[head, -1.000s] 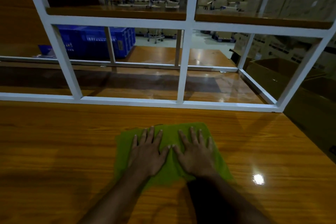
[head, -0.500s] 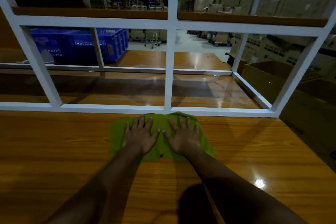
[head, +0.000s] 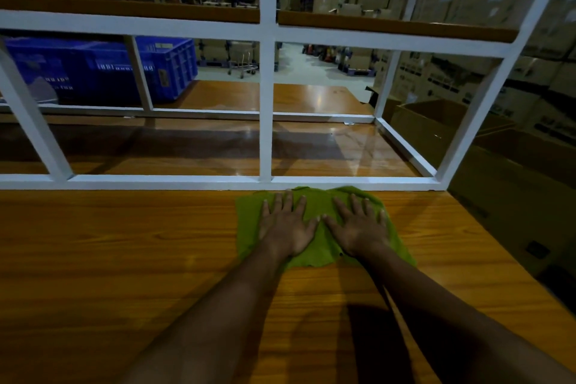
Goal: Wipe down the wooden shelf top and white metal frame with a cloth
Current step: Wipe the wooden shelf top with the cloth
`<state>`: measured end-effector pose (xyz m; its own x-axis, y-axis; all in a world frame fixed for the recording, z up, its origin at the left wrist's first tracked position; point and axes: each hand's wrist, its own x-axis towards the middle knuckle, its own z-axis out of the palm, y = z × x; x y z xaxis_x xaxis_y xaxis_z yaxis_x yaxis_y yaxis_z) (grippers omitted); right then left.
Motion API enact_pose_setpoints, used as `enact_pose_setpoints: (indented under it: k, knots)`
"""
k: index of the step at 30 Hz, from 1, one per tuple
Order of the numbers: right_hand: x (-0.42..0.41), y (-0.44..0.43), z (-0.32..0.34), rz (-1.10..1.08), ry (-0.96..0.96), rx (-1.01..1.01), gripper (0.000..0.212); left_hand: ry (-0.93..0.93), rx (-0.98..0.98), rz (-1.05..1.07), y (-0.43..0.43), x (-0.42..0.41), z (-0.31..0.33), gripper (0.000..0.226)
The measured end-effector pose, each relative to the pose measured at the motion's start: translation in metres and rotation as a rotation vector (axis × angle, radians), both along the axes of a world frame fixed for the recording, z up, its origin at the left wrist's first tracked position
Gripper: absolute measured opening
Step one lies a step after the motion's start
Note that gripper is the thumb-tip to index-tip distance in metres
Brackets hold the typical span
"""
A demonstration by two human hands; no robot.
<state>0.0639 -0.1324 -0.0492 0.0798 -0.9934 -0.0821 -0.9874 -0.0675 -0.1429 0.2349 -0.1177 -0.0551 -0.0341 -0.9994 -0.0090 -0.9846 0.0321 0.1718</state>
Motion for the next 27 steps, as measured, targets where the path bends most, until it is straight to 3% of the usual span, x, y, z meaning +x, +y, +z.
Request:
enact_pose_setpoints:
  k: [13,27]
  knots:
    - [0.073,-0.011,-0.005,-0.012,0.010,-0.029,0.078,-0.042,-0.050,-0.135,-0.005,0.072,-0.006,0.067]
    - [0.173,0.021,-0.002,0.216,0.026,-0.032,0.075,-0.088,-0.002,0.141,0.028,0.177,-0.012,0.072]
